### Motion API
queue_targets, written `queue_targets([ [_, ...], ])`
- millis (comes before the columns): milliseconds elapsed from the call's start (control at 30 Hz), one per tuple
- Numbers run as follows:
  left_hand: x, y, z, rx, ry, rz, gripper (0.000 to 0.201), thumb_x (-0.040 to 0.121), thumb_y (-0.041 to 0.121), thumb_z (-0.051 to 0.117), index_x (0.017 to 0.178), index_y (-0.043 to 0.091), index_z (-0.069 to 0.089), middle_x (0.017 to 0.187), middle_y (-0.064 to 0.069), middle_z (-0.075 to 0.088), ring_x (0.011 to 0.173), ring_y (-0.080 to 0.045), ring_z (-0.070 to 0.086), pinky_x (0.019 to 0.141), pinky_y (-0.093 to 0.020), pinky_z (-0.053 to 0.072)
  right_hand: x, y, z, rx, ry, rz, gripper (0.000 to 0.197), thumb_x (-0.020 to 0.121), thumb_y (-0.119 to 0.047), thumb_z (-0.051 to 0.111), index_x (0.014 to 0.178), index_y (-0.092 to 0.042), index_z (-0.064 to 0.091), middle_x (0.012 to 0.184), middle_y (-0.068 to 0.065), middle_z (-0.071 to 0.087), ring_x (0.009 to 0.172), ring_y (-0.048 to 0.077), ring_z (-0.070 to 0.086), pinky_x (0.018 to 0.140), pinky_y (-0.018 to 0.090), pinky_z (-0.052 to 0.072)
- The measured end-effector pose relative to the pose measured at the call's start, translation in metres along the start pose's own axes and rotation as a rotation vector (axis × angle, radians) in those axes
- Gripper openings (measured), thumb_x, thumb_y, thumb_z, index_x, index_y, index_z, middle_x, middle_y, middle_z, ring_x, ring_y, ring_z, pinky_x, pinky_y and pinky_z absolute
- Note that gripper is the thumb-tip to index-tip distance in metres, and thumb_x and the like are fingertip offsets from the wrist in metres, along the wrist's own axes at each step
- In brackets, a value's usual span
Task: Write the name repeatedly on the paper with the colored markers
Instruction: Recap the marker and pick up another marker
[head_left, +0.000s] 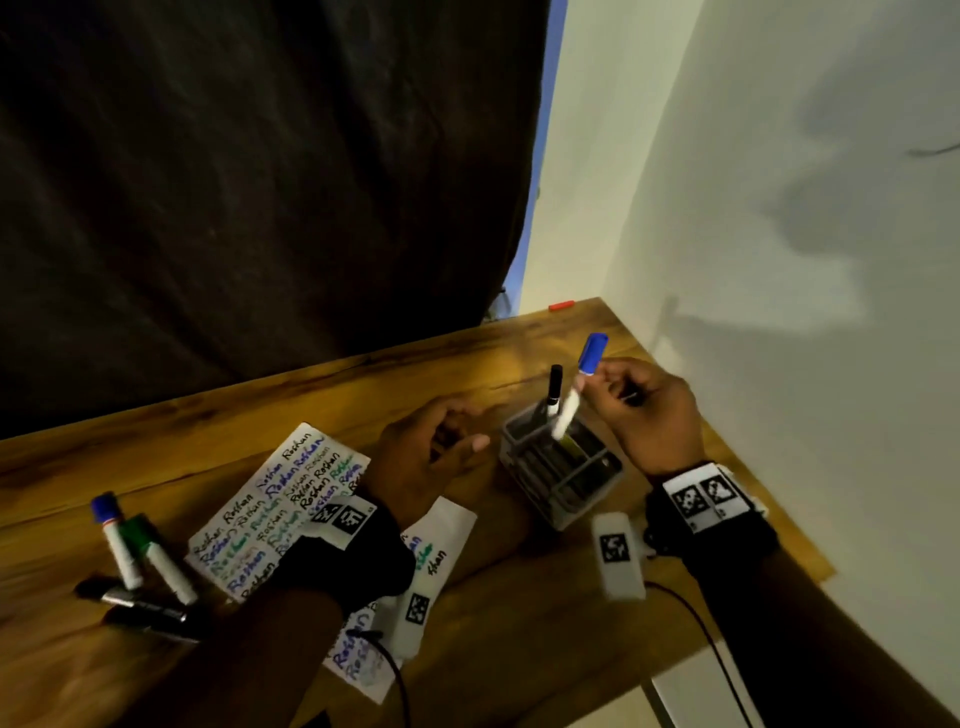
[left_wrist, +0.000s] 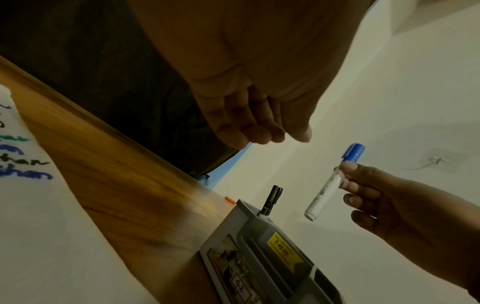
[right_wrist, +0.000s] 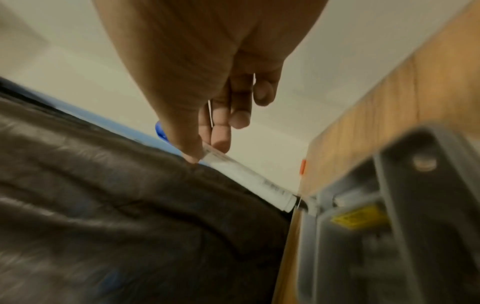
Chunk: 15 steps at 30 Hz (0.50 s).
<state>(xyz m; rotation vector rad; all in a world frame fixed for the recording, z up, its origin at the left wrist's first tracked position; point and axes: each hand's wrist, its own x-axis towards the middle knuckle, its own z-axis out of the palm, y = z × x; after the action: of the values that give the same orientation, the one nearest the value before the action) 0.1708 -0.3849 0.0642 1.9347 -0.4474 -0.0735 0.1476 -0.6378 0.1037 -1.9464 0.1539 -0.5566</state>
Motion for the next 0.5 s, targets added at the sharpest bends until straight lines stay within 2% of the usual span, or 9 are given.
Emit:
queue_targets([
  [133, 0.0, 0.001, 0.002, 0.02, 0.002, -0.008, 0.024, 0.09, 0.027, 0.072, 0.113, 0.028, 0.065, 0.092, 0.003, 0.065, 0.08, 0.003, 0.062, 0.064, -0.007, 0.047, 0.013, 0.017, -0.014, -0.037, 0.048, 0.031, 0.011, 0.08, -0.02, 0.078, 0.083, -0.01, 0.074, 0.066, 0.004, 0.065, 0.055, 0.0, 0.052, 0.059, 0.006, 0.043],
  [233, 0.0, -0.002, 0.006, 0.037, -0.002, -0.016, 0.023, 0.09, 0.03, 0.072, 0.112, 0.032, 0.065, 0.089, 0.007, 0.065, 0.08, 0.002, 0.063, 0.066, -0.009, 0.049, 0.013, 0.037, -0.005, -0.124, 0.024, 0.062, 0.009, 0.08, -0.02, 0.077, 0.083, -0.012, 0.073, 0.065, -0.007, 0.064, 0.057, -0.003, 0.054, 0.059, 0.005, 0.04],
  [333, 0.0, -0.008, 0.007, 0.048, 0.0, -0.024, 0.022, 0.09, 0.032, 0.072, 0.111, 0.035, 0.064, 0.087, 0.01, 0.064, 0.081, -0.002, 0.062, 0.069, -0.011, 0.049, 0.012, 0.062, 0.005, -0.223, -0.036, 0.124, 0.013, 0.078, -0.032, 0.077, 0.083, -0.022, 0.071, 0.068, -0.013, 0.065, 0.063, -0.003, 0.056, 0.066, 0.015, 0.044],
  [433, -0.001, -0.01, 0.006, 0.067, 0.007, -0.025, 0.023, 0.09, 0.032, 0.071, 0.111, 0.034, 0.064, 0.086, 0.011, 0.063, 0.081, -0.002, 0.061, 0.069, -0.011, 0.049, 0.01, 0.079, 0.011, -0.31, -0.078, 0.178, 0.022, 0.073, -0.037, 0.08, 0.082, -0.018, 0.073, 0.081, -0.008, 0.07, 0.077, 0.009, 0.064, 0.077, 0.027, 0.051],
  [500, -0.001, -0.012, 0.006, 0.083, 0.013, -0.02, 0.023, 0.091, 0.031, 0.071, 0.113, 0.03, 0.065, 0.087, 0.013, 0.063, 0.082, 0.0, 0.061, 0.07, -0.011, 0.048, 0.01, 0.081, 0.014, -0.387, -0.129, 0.181, 0.023, 0.072, -0.038, 0.08, 0.079, -0.018, 0.072, 0.087, -0.005, 0.07, 0.084, 0.014, 0.065, 0.081, 0.03, 0.052],
])
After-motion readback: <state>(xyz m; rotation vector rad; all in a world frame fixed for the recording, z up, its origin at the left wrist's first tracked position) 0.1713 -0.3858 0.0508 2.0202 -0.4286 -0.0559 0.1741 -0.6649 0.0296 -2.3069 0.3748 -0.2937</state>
